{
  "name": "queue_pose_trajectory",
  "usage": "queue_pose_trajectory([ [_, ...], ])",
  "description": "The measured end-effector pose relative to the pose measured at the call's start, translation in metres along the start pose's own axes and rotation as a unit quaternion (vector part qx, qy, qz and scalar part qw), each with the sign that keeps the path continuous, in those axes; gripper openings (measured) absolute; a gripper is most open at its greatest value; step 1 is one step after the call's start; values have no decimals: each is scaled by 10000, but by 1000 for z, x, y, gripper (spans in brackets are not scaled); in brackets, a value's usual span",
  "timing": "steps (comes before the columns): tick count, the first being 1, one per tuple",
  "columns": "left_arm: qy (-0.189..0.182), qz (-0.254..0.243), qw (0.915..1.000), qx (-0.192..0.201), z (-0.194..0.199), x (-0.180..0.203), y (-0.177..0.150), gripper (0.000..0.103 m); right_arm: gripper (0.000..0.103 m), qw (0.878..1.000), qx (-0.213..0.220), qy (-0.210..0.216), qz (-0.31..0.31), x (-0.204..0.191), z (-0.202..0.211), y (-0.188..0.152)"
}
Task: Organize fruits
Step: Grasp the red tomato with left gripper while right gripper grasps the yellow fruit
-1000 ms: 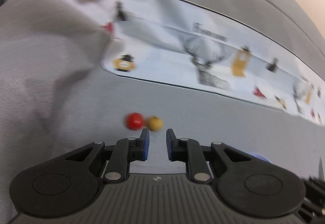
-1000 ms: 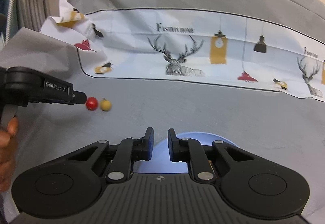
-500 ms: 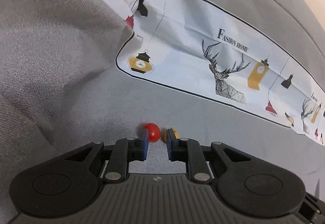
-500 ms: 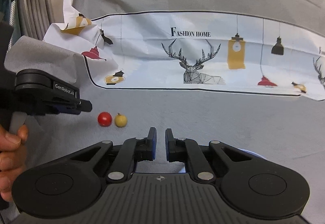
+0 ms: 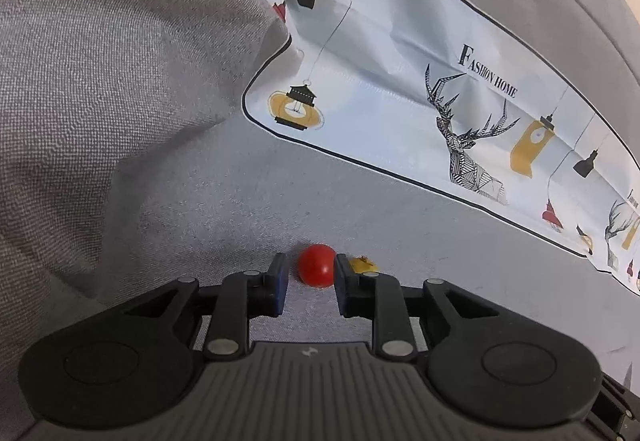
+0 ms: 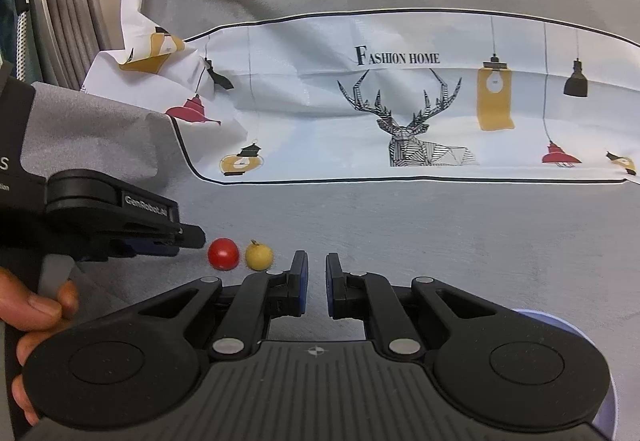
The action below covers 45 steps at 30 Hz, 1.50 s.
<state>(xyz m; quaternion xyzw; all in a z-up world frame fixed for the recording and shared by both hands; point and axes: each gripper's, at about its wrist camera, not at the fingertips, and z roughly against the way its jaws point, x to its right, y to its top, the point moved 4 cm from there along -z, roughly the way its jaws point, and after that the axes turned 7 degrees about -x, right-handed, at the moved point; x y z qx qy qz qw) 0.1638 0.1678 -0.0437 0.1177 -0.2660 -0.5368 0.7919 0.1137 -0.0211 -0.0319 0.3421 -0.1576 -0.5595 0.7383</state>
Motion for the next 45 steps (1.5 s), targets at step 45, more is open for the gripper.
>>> queue_pose_trajectory([
  [45, -444, 476, 9977, -198, -34, -3, 9, 29, 27, 9986, -508, 44, 97, -17, -101, 11],
])
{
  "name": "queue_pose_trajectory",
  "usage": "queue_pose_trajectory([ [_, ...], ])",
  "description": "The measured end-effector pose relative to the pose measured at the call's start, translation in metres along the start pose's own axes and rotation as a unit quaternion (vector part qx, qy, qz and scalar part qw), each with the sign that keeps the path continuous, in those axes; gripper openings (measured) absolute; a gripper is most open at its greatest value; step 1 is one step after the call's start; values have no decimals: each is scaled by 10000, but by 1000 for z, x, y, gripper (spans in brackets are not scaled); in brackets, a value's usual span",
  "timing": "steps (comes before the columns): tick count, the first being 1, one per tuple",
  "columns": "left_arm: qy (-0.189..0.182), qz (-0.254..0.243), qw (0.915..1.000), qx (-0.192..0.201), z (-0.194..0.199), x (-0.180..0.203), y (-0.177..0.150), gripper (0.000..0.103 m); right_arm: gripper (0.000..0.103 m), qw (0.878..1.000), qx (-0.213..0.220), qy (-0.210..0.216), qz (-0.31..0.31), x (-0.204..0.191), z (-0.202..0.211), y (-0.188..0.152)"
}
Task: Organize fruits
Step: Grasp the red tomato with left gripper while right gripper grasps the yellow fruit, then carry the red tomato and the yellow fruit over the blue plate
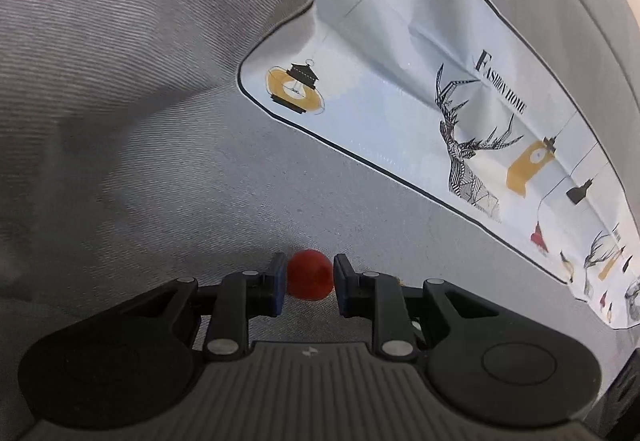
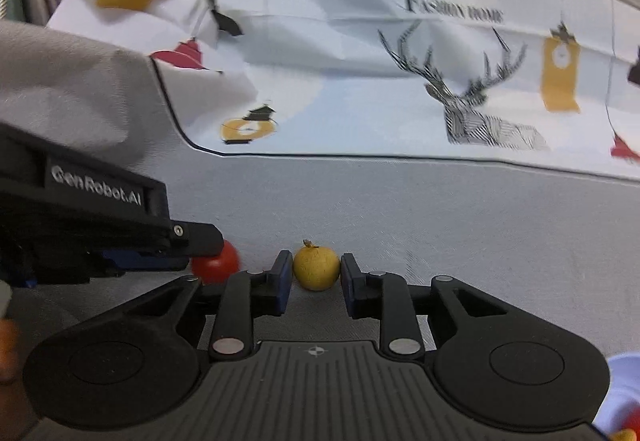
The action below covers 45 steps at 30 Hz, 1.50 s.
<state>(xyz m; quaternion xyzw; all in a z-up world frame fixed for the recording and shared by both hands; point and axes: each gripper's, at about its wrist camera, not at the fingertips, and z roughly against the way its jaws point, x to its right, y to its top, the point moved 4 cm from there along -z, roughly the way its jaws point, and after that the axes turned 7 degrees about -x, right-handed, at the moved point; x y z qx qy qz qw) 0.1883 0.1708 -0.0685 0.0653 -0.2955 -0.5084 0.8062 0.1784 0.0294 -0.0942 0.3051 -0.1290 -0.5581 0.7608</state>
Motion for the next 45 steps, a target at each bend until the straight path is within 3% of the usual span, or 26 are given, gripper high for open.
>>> queue_pose_trajectory([
  [15, 265, -396, 9988, -76, -12, 14, -7, 31, 27, 9998, -128, -61, 147, 0, 6, -7],
  [28, 317, -537, 9978, 242, 21, 22, -14, 30, 27, 9998, 170, 61, 17, 1, 46, -8],
  [33, 479, -773, 9949, 440, 42, 25, -27, 30, 27, 9990, 380, 162, -164, 8, 84, -15],
  [37, 491, -881, 9932, 574, 69, 25, -46, 30, 27, 9967, 802, 110, -108, 20, 132, -20],
  [41, 369, -1224, 9890, 744, 101, 36, -73, 30, 27, 9915, 1277, 37, -236, 46, 188, -32],
  [45, 212, -1645, 9829, 805, 123, 56, -107, 30, 27, 9887, 1452, -179, -333, 76, 228, -50],
])
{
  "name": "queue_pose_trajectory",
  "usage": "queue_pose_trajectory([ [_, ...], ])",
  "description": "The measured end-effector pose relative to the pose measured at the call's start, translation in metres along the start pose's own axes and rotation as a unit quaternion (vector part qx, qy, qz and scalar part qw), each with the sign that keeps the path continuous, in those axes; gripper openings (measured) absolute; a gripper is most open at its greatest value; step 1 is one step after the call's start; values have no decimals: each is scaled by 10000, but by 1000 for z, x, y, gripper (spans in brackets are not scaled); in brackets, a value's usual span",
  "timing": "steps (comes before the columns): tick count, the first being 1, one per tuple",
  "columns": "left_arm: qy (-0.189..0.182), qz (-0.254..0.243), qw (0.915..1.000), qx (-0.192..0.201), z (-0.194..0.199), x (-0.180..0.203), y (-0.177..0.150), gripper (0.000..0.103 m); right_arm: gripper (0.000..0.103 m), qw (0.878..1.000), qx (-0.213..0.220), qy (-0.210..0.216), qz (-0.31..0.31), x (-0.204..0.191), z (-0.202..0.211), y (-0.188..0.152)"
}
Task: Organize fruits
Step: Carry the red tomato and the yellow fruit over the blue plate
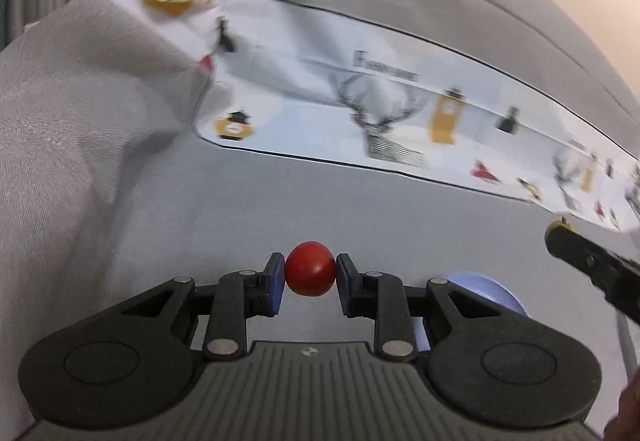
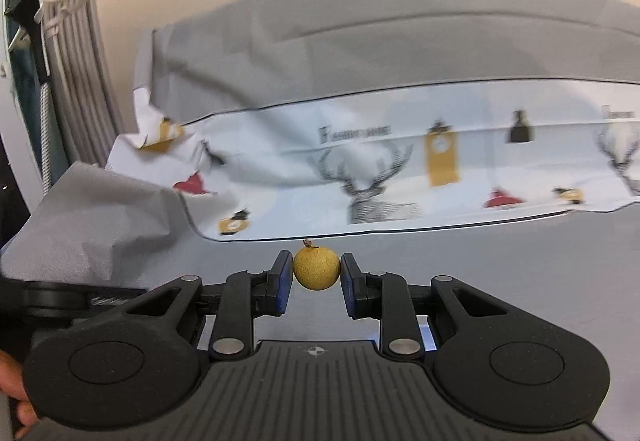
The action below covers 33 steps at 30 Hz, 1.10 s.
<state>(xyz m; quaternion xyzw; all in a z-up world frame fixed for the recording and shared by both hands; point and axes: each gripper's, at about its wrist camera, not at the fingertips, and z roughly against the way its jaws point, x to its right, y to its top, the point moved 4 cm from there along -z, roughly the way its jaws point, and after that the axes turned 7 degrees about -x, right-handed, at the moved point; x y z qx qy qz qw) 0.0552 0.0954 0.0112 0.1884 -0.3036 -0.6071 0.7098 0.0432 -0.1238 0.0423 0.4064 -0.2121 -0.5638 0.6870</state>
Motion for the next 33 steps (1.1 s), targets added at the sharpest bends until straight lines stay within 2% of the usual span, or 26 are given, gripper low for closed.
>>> queue_pose_trajectory([
  [5, -308, -672, 9973, 25, 16, 46, -26, 30, 27, 9987, -66, -507, 90, 40, 28, -6],
  [8, -509, -1177, 9917, 103, 15, 73, -34, 30, 27, 9963, -379, -706, 308, 62, 25, -16],
  [10, -658, -1311, 9891, 84, 10, 84, -36, 30, 27, 9938, -682, -717, 501, 72, 20, -25],
  [16, -896, -1391, 9861, -141, -22, 113, -35, 30, 27, 9872, -1150, -563, 955, 87, 10, -45],
  [19, -954, -1364, 9857, -258, -38, 127, -34, 30, 27, 9858, -1239, -491, 1023, 86, 4, -49],
  [23, -745, -1456, 9856, -419, -56, 142, -38, 30, 27, 9857, -1276, -398, 1025, 81, -4, -48],
  [33, -547, -1475, 9861, -527, -69, 142, -39, 30, 27, 9829, -1482, -391, 1024, 73, -21, -51],
])
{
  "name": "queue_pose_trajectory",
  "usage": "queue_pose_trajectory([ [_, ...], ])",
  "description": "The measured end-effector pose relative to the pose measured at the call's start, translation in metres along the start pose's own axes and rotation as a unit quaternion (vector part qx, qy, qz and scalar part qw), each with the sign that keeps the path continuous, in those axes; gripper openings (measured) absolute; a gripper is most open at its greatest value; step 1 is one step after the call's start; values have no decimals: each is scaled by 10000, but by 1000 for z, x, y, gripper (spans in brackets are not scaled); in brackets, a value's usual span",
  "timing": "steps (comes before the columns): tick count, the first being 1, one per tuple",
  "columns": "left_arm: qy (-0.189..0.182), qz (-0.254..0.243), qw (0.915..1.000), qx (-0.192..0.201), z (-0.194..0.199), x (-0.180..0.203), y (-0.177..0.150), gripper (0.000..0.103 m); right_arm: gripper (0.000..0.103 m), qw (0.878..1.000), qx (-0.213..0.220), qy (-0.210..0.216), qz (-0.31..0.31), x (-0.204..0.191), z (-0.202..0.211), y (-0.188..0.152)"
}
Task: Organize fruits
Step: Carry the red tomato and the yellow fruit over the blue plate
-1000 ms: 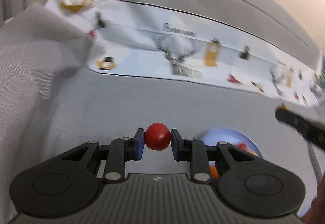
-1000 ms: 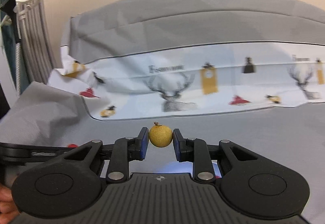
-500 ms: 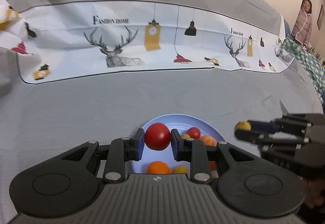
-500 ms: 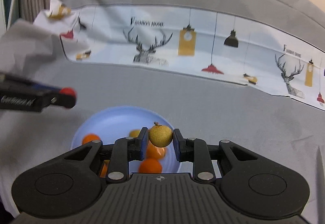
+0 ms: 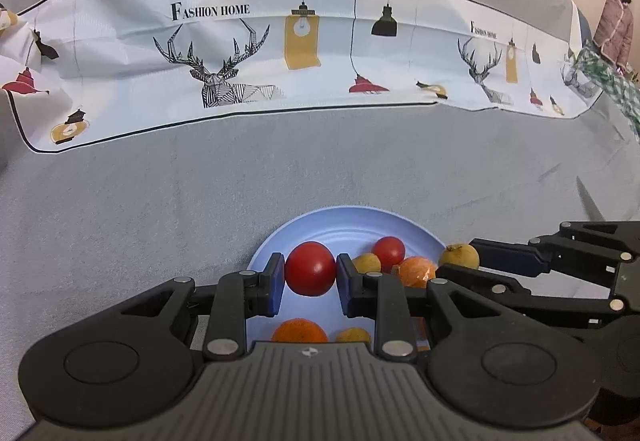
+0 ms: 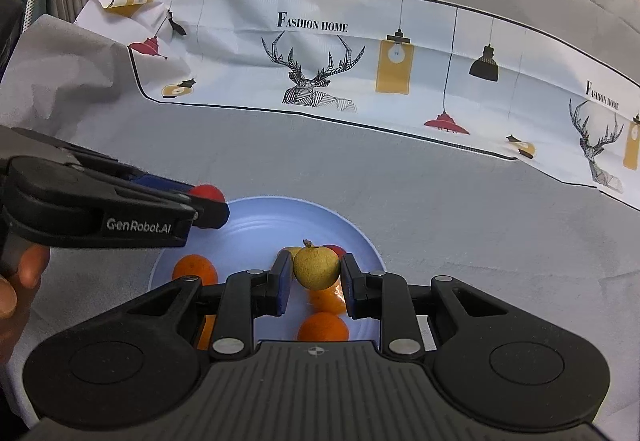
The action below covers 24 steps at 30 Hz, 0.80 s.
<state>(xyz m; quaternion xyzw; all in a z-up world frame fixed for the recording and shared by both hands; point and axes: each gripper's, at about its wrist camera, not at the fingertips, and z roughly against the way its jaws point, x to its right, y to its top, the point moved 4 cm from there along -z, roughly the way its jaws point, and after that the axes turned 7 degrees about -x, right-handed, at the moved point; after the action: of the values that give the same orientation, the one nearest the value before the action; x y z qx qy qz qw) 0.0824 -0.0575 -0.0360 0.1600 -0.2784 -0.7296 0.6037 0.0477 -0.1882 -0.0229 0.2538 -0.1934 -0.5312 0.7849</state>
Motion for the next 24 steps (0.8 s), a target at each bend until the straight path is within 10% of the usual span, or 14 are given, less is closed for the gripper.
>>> queue_pose_trajectory([
  [24, 250, 94, 9994, -232, -15, -8, -1, 30, 27, 10000, -11, -65, 23, -11, -12, -3],
])
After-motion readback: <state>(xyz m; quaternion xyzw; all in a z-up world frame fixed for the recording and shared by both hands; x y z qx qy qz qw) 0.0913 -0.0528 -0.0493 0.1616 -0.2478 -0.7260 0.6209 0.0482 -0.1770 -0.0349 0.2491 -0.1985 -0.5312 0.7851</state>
